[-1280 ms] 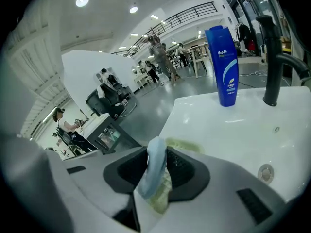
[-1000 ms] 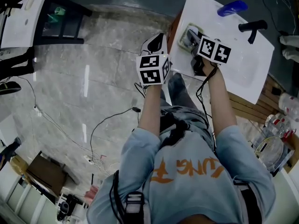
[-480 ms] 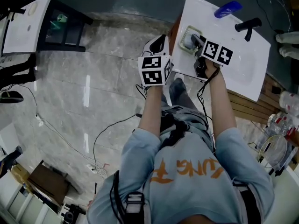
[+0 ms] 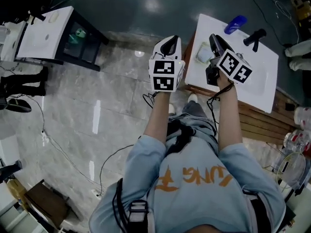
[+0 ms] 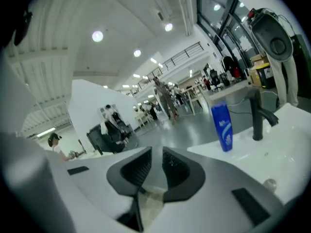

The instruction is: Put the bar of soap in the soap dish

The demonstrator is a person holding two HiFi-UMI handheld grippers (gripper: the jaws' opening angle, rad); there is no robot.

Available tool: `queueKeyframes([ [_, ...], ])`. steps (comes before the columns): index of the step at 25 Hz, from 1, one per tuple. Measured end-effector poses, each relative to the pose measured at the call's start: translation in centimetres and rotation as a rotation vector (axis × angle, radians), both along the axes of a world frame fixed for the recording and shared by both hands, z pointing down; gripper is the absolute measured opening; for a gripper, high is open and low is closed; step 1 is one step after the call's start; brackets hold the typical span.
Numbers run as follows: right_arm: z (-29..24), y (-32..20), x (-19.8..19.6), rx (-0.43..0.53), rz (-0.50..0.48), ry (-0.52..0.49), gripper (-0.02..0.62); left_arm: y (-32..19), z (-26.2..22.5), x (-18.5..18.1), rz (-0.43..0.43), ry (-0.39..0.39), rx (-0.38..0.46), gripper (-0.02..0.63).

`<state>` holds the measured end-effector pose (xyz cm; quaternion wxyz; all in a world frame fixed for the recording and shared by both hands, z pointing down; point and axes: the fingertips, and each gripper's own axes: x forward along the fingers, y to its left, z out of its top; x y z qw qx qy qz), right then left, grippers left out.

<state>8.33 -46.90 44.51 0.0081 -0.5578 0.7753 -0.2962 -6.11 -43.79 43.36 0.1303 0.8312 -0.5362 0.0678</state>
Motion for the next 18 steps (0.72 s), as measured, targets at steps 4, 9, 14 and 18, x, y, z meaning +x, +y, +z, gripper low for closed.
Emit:
queueKeyframes([
  [4, -11.6, 0.3, -3.3, 0.318, -0.101, -0.070, 0.046, -0.3, -5.1, -1.7, 0.007, -0.038, 0.123, 0.026],
  [9, -16.5, 0.9, -4.3, 0.456, -0.093, 0.072, 0.038, -0.3, -10.0, -3.2, -0.016, -0.066, 0.255, 0.026],
  [14, -16.2, 0.8, -4.3, 0.474, -0.066, 0.175, 0.032, -1.0, -12.2, -4.9, -0.060, -0.068, 0.318, 0.026],
  [18, -15.9, 0.5, -4.1, 0.494, -0.051, 0.305, 0.029, -1.7, -12.5, -5.4, -0.070, -0.046, 0.330, 0.026],
])
